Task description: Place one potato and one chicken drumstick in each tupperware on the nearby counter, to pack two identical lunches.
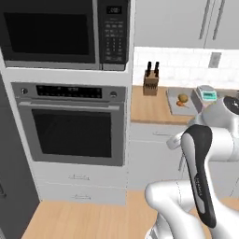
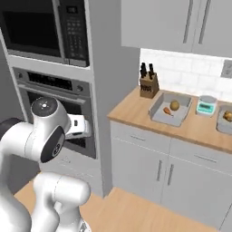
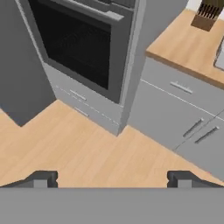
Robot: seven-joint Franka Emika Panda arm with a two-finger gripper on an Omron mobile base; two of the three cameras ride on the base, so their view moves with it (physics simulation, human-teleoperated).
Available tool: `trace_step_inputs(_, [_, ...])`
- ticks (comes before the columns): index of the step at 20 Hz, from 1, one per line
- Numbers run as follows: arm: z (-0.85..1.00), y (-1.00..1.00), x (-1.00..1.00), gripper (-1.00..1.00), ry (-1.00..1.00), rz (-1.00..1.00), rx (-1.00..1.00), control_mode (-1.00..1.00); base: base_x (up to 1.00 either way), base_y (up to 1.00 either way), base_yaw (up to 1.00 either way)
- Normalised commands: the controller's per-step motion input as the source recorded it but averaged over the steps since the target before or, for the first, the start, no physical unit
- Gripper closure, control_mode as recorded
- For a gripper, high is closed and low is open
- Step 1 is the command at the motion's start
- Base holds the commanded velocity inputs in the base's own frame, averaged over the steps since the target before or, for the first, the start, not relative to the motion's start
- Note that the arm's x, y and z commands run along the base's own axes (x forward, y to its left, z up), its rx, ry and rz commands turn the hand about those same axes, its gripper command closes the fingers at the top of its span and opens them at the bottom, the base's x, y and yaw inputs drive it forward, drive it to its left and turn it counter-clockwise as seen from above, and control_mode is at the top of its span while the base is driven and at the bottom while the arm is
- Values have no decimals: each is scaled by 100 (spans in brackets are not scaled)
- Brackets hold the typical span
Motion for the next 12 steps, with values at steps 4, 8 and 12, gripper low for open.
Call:
trace_step_inputs(4, [0, 0, 0, -100, 0, 0, 0, 100, -18, 100, 59])
trace_step_inputs(8, [0, 0, 0, -100, 0, 0, 0, 100, -10, 100, 55])
trace_step_inputs(12, [0, 0, 0, -100, 0, 0, 0, 100, -2, 100, 49])
